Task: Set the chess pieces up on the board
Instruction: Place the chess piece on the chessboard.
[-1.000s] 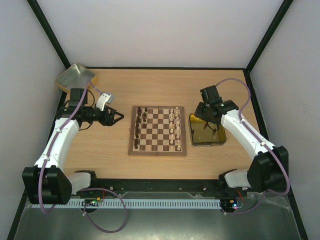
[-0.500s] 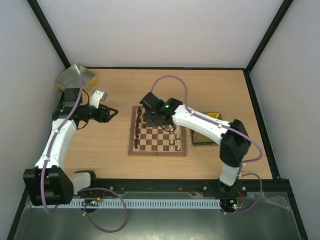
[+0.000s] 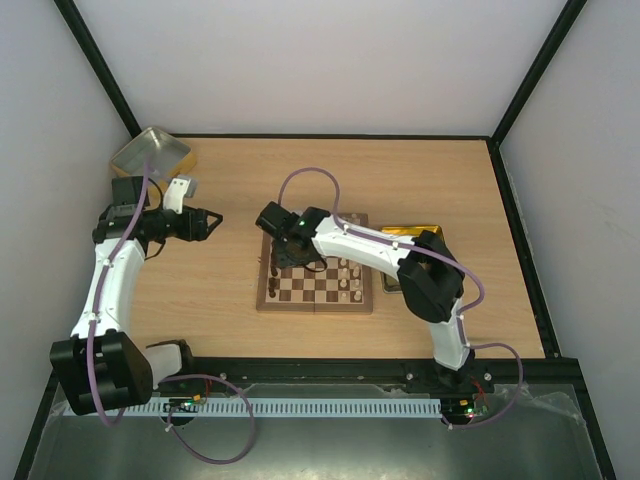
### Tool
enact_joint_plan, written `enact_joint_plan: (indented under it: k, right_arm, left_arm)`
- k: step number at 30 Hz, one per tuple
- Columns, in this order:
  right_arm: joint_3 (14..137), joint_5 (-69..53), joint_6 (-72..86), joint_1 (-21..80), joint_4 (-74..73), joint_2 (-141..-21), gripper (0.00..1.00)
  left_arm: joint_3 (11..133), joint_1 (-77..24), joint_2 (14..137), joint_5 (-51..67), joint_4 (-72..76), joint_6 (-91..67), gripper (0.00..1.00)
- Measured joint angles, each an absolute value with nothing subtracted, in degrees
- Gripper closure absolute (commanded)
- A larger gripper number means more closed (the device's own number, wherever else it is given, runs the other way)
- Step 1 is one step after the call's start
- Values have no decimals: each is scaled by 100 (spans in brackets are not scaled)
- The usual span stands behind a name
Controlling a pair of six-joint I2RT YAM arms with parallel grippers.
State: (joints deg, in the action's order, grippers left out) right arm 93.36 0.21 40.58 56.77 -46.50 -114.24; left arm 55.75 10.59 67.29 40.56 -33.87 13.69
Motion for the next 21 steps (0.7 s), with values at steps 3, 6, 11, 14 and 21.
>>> enact_joint_plan:
  k: [3, 6, 11, 14, 21]
  right_arm:
    - [9341, 12, 4058, 5677, -4644, -11511, 98]
    - [9408, 10, 4058, 5675, -4644, -11640, 98]
    - [9500, -1, 4056, 5677, -4606, -11815, 98]
    - [9533, -10, 4053, 5675, -4600, -11858, 98]
    - [9771, -8, 4049, 5675, -4587, -12070, 98]
  left_arm:
    - [5575, 1059, 6729, 4077, -3389, 1369, 25]
    - [5575, 1059, 6729, 4115, -3389, 1369, 25]
    - [5553, 1068, 6729, 4154, -3398, 1369, 26]
    - [5553, 1068, 6729, 4160, -3398, 1372, 26]
    - [5553, 1068, 6729, 4200, -3400, 1374, 26]
